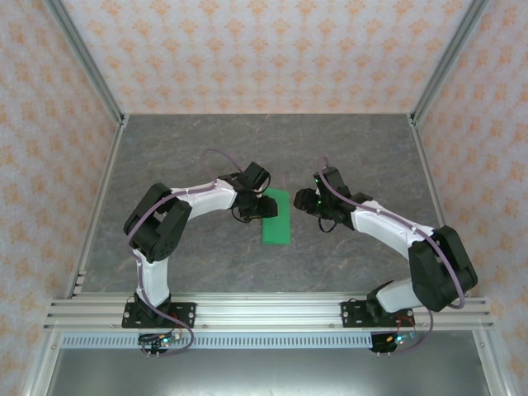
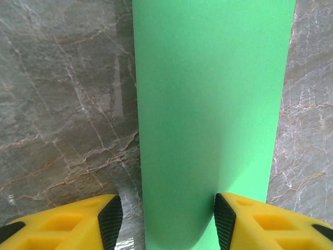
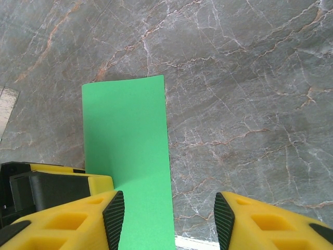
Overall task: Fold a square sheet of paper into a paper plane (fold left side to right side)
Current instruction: First fold in half a square sheet of paper at the center of the table, then hold the square sheet of paper at the center of the table.
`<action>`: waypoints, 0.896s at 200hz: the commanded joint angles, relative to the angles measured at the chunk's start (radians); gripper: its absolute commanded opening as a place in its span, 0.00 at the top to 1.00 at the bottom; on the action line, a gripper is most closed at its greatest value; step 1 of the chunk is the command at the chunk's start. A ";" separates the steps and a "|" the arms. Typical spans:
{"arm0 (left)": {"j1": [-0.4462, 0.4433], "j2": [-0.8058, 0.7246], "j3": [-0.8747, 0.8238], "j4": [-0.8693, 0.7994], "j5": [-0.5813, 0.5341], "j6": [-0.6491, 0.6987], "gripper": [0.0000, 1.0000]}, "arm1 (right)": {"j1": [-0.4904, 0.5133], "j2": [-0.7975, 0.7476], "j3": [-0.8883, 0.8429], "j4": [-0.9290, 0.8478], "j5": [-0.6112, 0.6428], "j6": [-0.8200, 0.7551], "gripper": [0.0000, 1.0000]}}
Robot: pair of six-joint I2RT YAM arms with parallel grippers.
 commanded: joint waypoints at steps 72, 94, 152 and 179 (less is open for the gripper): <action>-0.020 0.057 0.006 0.003 -0.034 0.014 0.46 | 0.016 0.039 -0.020 0.056 -0.072 0.022 0.59; -0.020 0.057 0.006 0.003 -0.037 0.013 0.46 | 0.021 0.060 -0.016 0.061 -0.082 0.029 0.62; -0.020 0.057 0.004 0.006 -0.037 0.013 0.46 | 0.034 0.108 -0.008 0.092 -0.115 0.048 0.68; -0.020 0.058 0.004 0.007 -0.037 0.013 0.45 | 0.035 0.158 -0.006 0.136 -0.153 0.081 0.79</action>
